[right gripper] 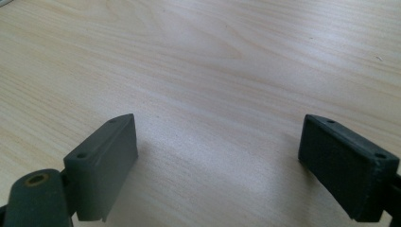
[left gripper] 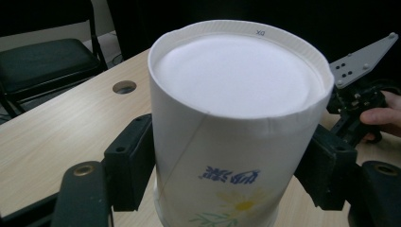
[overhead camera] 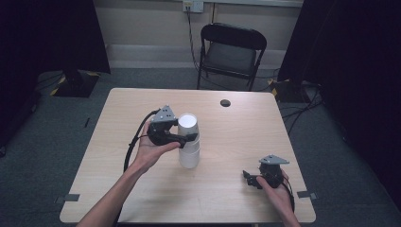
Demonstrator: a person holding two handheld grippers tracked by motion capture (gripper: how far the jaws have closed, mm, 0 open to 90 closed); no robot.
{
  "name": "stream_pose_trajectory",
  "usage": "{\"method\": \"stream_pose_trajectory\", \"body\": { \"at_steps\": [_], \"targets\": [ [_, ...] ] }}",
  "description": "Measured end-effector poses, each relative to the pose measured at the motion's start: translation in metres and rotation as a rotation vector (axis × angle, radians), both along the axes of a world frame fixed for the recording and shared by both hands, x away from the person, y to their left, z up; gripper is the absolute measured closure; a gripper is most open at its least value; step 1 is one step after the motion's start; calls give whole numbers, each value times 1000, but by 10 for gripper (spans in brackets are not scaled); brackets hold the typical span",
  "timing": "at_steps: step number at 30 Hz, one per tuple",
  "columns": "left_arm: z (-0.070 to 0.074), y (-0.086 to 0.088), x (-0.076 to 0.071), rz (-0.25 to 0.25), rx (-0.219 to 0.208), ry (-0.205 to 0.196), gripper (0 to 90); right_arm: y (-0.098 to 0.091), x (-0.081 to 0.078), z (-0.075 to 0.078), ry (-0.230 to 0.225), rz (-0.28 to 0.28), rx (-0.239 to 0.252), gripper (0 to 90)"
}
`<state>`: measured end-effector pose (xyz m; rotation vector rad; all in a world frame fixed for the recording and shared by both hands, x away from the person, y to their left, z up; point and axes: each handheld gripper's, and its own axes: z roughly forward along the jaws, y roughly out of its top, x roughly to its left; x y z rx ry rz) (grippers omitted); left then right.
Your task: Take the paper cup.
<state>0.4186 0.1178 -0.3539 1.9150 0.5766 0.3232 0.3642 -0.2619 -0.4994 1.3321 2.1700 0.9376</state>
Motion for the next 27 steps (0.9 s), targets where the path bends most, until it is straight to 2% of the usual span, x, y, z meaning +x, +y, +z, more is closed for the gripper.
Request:
{"method": "stream_pose_trajectory", "body": {
  "at_steps": [7, 12, 27],
  "targets": [
    [3, 4, -2, 6, -19, -4, 291, 0, 0, 0, 0, 0, 0, 120],
    [9, 7, -9, 8, -31, -24, 292, 0, 0, 0, 0, 0, 0, 120],
    [14, 14, -9, 13, -34, -23, 297, 0, 0, 0, 0, 0, 0, 120]
  ]
}}
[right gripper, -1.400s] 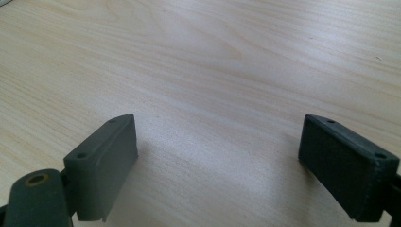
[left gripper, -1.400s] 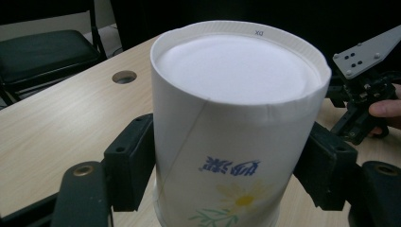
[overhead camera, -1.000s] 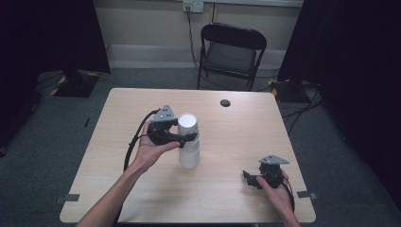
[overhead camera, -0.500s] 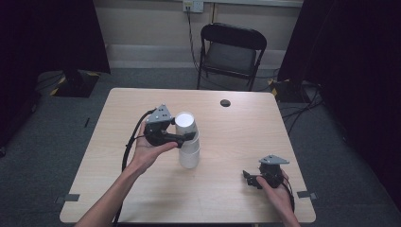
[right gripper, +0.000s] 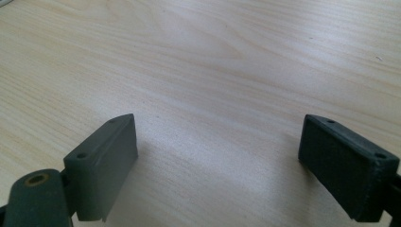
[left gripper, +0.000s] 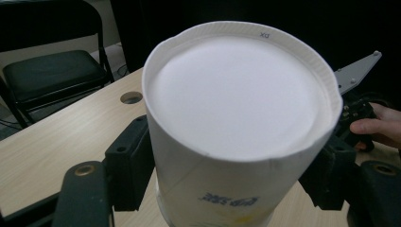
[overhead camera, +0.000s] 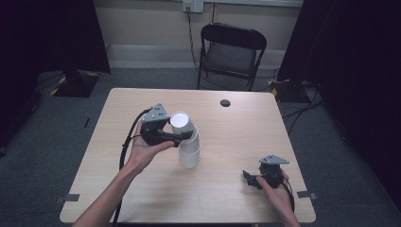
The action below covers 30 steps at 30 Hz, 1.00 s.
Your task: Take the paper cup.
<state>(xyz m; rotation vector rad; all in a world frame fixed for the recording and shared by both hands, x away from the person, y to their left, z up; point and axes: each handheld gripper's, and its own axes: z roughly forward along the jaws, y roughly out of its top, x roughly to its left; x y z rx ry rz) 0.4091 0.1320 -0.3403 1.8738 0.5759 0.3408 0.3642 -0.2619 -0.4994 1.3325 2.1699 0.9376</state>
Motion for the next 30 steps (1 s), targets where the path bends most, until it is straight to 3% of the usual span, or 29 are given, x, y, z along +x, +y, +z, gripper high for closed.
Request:
{"method": "stream_pose_trajectory", "body": {
  "at_steps": [19, 30],
  "targets": [
    [16, 12, -6, -4, -15, -12, 302, 0, 0, 0, 0, 0, 0, 119],
    [22, 23, -20, -16, -9, -31, 303, 0, 0, 0, 1, -1, 0, 120]
  ]
}}
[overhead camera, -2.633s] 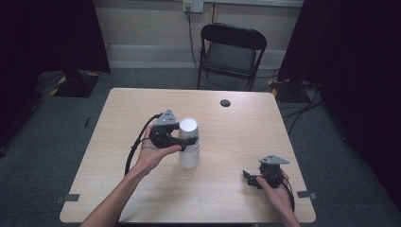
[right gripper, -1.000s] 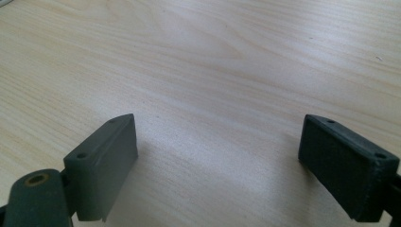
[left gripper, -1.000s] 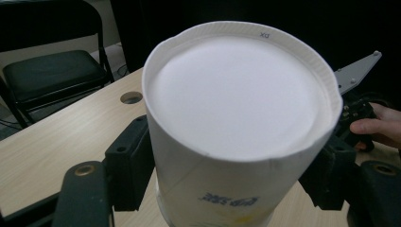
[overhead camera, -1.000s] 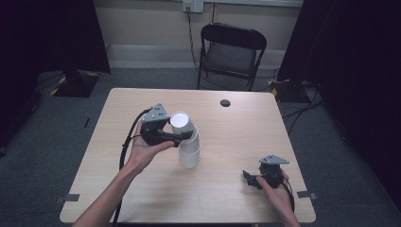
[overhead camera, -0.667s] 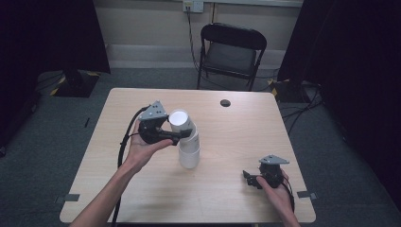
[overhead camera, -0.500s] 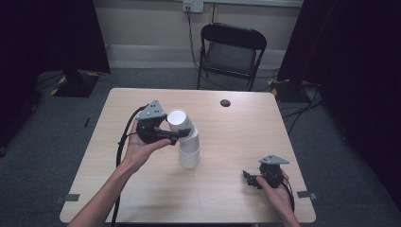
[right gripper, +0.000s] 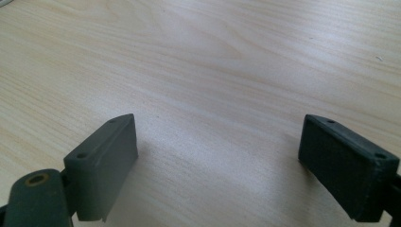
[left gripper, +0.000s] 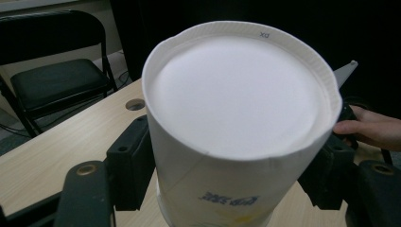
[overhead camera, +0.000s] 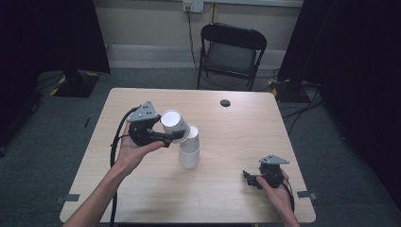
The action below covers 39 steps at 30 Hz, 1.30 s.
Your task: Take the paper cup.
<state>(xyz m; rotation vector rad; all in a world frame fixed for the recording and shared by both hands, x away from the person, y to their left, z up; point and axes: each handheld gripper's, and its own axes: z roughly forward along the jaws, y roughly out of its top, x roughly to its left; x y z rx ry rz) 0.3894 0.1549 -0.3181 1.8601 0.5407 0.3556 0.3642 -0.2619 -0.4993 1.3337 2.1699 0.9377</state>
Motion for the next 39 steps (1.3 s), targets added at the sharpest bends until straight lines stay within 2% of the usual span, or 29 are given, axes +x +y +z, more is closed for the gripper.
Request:
{"method": "stream_pose_trajectory", "body": {
  "at_steps": [2, 12, 20, 25, 29, 30, 33, 34, 36, 39],
  "targets": [
    [-1, 2, -3, 2, 10, 3, 303, 0, 0, 0, 0, 5, 3, 122],
    [-10, 12, -13, 4, 8, 17, 305, 2, -1, 3, 14, 46, 16, 146],
    [-17, 19, -22, 14, -5, 35, 307, 8, -7, 15, -36, 108, 54, 167],
    [-20, 21, -26, 20, -14, 45, 308, 13, -12, 28, -67, 161, 99, 222],
    [-21, 19, -30, 4, -19, 44, 308, 21, -18, 40, -104, 219, 138, 234],
    [-21, 18, -33, -8, -23, 43, 308, 24, -20, 46, -115, 236, 163, 235],
    [-20, 16, -37, -17, -26, 39, 308, 27, -22, 51, -120, 252, 180, 237],
    [-19, 15, -39, -22, -35, 39, 308, 32, -23, 58, -127, 268, 203, 238],
    [-18, 14, -41, -30, -39, 36, 308, 34, -24, 60, -131, 274, 206, 240],
    [-15, 10, -44, -46, -53, 30, 308, 44, -27, 73, -148, 314, 230, 243]
  ]
}}
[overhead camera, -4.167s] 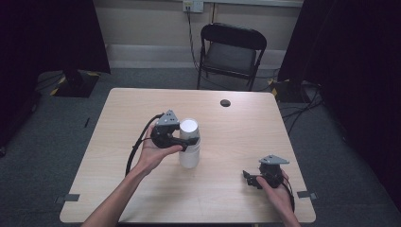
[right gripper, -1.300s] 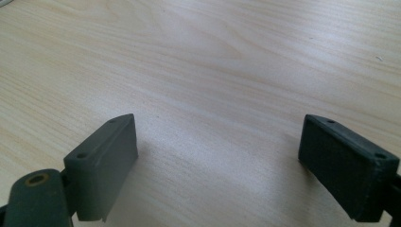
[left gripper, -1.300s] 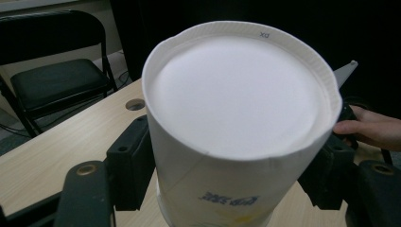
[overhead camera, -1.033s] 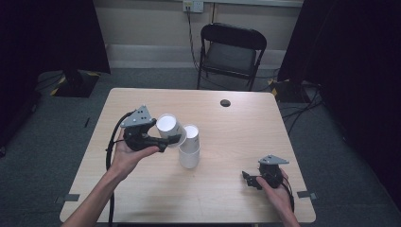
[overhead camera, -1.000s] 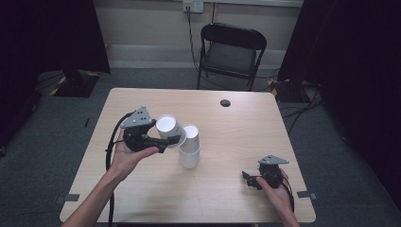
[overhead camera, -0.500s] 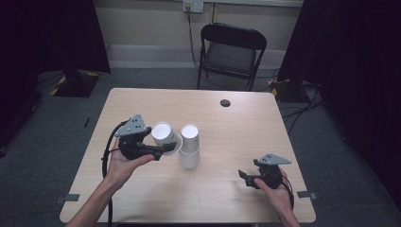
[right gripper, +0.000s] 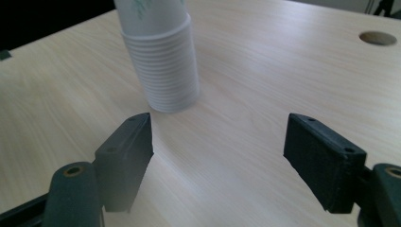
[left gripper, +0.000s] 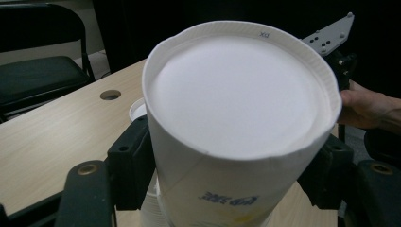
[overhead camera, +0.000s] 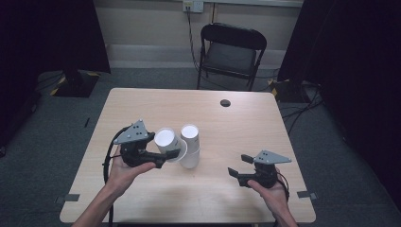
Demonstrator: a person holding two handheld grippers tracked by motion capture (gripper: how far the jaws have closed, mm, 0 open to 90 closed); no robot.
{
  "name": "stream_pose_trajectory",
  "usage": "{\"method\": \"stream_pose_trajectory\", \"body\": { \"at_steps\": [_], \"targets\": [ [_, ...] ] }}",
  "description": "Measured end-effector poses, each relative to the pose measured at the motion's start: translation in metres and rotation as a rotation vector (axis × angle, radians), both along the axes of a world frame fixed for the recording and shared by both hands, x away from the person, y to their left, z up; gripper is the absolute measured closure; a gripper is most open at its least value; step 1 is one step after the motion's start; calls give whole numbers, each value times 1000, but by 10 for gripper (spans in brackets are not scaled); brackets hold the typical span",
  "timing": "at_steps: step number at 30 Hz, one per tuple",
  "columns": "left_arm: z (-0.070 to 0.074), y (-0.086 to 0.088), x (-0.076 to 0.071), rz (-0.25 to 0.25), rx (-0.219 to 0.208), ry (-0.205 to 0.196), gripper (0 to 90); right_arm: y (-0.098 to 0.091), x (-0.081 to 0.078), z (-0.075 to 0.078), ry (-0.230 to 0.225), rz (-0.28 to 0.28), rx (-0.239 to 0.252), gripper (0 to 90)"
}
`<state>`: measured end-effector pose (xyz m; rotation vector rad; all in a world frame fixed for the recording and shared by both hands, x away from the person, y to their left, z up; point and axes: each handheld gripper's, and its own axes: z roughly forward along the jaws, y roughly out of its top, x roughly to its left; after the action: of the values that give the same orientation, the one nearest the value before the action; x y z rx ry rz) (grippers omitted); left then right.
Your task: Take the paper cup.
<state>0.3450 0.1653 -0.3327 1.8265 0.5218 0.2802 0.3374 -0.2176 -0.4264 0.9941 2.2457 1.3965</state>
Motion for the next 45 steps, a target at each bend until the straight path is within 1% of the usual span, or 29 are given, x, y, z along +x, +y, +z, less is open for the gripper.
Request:
{"method": "stream_pose_trajectory", "body": {
  "at_steps": [1, 2, 3, 7, 8, 9, 10, 12, 13, 16, 19, 21, 22, 23, 25, 26, 27, 28, 29, 30, 34, 35, 36, 38, 40, 41, 42, 44, 45],
  "targets": [
    [0, 0, 0, 0, 0, 0, 308, 0, 0, 0, 0, 0, 0, 243],
    [1, 0, -1, 0, -1, 0, 308, 3, -1, 3, -8, 11, 4, 244],
    [2, -1, -1, -9, -4, 2, 308, 7, -1, 7, -15, 20, 8, 244],
    [5, -4, -6, -18, -7, 1, 308, 24, -2, 24, -47, 72, 35, 245],
    [5, -4, -6, -18, -7, 1, 308, 24, -2, 24, -47, 72, 35, 245],
    [5, -4, -6, -13, -8, 2, 308, 28, -2, 27, -54, 82, 39, 245],
    [6, -4, -6, -10, -8, 4, 309, 36, -3, 34, -67, 109, 47, 245],
    [6, -2, -6, 0, -11, 9, 309, 41, -4, 37, -73, 126, 51, 246],
    [6, -2, -6, 0, -11, 9, 309, 41, -4, 37, -73, 126, 51, 246],
    [5, 2, -7, 1, -39, 17, 310, 54, -4, 43, -77, 157, 60, 257],
    [6, 3, -9, 8, -33, 17, 310, 59, -3, 46, -78, 169, 61, 265],
    [8, 6, -11, 4, -44, 17, 310, 65, -4, 50, -84, 182, 72, 280],
    [9, 6, -12, 2, -52, 18, 310, 69, -4, 53, -91, 189, 75, 281],
    [10, 7, -13, 2, -50, 16, 310, 75, -4, 58, -98, 204, 80, 282],
    [13, 8, -14, -3, -60, 13, 310, 80, -4, 63, -110, 220, 87, 293],
    [15, 9, -14, -6, -66, 11, 310, 80, -4, 63, -110, 220, 87, 293],
    [16, 8, -16, -6, -76, 8, 310, 82, -4, 66, -114, 228, 98, 299],
    [17, 8, -16, -8, -79, 8, 311, 87, -4, 71, -128, 240, 103, 311],
    [18, 8, -16, -14, -83, 6, 311, 87, -4, 71, -128, 240, 103, 311],
    [19, 7, -17, -19, -82, 5, 311, 92, -4, 76, -144, 258, 116, 330],
    [19, 4, -18, -27, -86, 7, 311, 100, -2, 81, -157, 285, 131, 373],
    [19, 3, -18, -32, -84, 12, 311, 100, -2, 81, -157, 285, 131, 373],
    [19, 2, -19, -39, -80, 9, 311, 104, -1, 81, -161, 292, 127, 391],
    [19, 1, -19, -45, -78, 9, 311, 105, -1, 80, -159, 295, 132, 396],
    [18, -1, -19, -46, -82, 14, 311, 107, 0, 78, -160, 312, 141, 423],
    [18, -1, -20, -52, -83, 18, 311, 107, 0, 78, -160, 312, 141, 423],
    [18, -3, -20, -59, -89, 14, 311, 108, -2, 77, -166, 324, 140, 436],
    [18, -3, -20, -62, -83, 14, 311, 109, -2, 77, -168, 323, 138, 437],
    [18, -3, -20, -63, -90, 16, 311, 109, -3, 76, -173, 327, 139, 443]
  ]
}}
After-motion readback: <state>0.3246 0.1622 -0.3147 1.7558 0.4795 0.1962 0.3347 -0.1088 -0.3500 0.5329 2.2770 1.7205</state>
